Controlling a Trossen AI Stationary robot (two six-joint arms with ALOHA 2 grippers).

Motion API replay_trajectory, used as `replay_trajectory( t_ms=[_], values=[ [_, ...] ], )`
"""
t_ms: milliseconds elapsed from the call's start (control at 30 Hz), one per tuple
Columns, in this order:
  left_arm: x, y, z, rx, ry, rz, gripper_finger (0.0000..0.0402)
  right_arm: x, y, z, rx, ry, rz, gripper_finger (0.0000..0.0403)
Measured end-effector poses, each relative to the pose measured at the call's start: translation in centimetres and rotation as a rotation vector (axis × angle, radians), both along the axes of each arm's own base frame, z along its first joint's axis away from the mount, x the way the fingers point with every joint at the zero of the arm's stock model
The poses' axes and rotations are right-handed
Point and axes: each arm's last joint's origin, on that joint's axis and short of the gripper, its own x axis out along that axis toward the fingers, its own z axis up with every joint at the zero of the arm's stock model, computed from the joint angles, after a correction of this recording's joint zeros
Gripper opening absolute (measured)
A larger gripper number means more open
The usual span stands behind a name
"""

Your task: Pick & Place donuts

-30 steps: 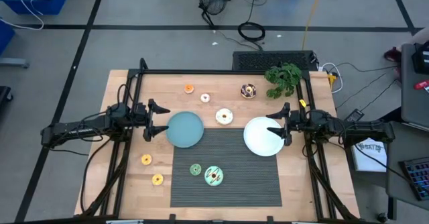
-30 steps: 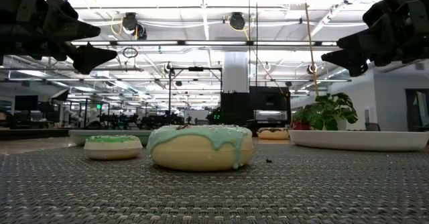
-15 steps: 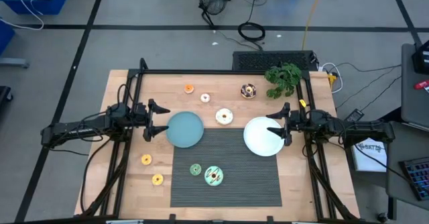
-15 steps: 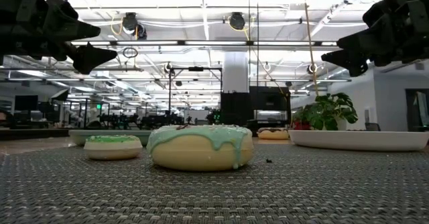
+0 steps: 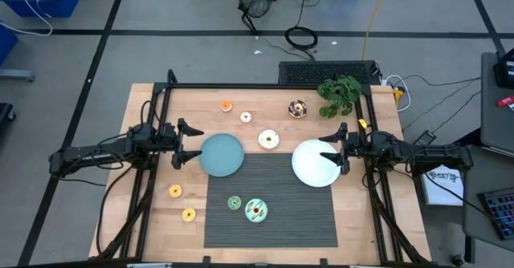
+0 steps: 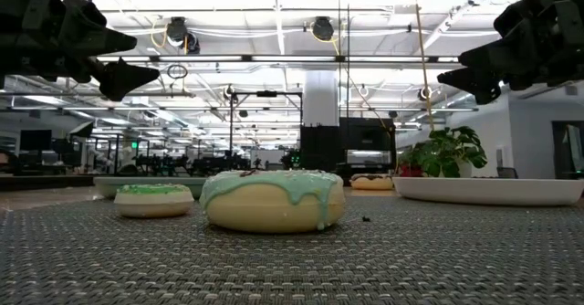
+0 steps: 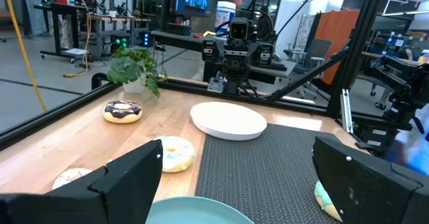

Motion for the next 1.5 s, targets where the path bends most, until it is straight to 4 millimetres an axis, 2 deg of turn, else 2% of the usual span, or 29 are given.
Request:
replay_trajectory(
  t_ms=[1033, 1267, 1367, 1500],
  values=[
    [0.0, 0.0, 0.0, 0.0, 0.0, 0.0, 0.0379, 0.0, 0.0, 0.0, -0.038, 0.003, 0.001, 0.0251],
    [0.0, 0.0, 0.0, 0.0, 0.0, 0.0, 0.0379, 0.0, 0.02, 0.0, 0.145, -0.011, -0.002, 0.0251],
    [0.0, 0.0, 0.0, 0.0, 0.0, 0.0, 0.0379, 0.0, 0.0, 0.01, 0.154, -0.013, -0.01, 0.0251],
    [0.0, 0.0, 0.0, 0.0, 0.0, 0.0, 0.0379, -0.06, -0.39, 0.02, 0.172, -0.028, -0.147, 0.0251]
  ],
)
